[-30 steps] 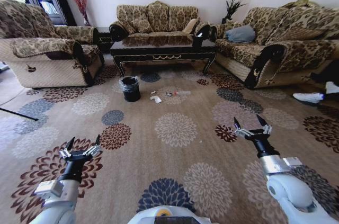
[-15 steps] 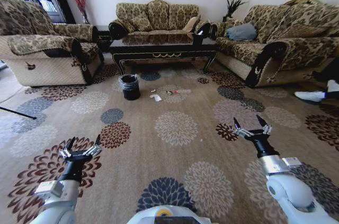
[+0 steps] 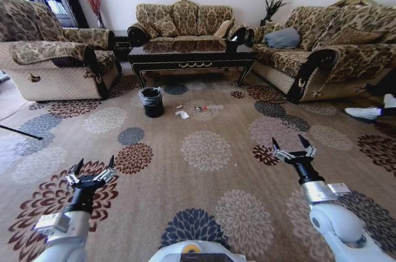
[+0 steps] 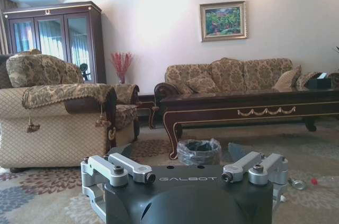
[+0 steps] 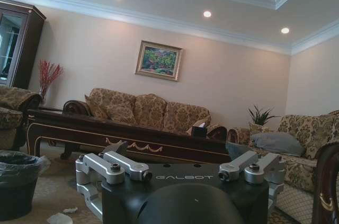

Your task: Move to the front of the table and pick up the trash from the floor, then place it into the trash bin.

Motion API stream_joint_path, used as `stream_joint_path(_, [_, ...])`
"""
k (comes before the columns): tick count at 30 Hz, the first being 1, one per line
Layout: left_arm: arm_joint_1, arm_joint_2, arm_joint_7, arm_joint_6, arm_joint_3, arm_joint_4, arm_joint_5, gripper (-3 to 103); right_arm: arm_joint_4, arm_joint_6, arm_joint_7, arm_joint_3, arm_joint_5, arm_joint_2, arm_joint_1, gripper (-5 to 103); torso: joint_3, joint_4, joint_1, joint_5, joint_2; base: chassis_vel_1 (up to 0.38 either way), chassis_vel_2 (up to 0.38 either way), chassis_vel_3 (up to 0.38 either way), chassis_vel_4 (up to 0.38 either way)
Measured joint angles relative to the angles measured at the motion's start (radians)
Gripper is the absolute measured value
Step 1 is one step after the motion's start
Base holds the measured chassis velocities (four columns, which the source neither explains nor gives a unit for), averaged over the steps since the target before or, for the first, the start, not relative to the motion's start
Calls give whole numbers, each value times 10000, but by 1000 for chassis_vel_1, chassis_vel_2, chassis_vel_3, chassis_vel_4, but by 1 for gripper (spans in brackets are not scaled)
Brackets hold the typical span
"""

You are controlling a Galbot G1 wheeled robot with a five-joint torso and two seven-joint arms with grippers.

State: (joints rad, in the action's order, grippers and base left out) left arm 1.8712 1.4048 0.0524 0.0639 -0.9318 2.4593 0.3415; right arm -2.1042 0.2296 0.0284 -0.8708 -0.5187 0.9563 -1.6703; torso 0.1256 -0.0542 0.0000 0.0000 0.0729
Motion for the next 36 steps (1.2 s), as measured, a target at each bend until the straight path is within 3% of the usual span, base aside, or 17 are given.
stream_joint_path(12, [171, 162, 540, 855, -120, 404, -186, 100, -451, -43, 45, -43, 15, 25, -195, 100, 28, 2, 0, -1, 32, -248, 244, 234, -240])
stream_joint_path(36, [162, 127, 479, 960, -122, 425, -313, 100, -597, 23, 156, -48, 82, 273, -382, 100, 49, -2, 0, 0, 60, -354, 348, 352, -352])
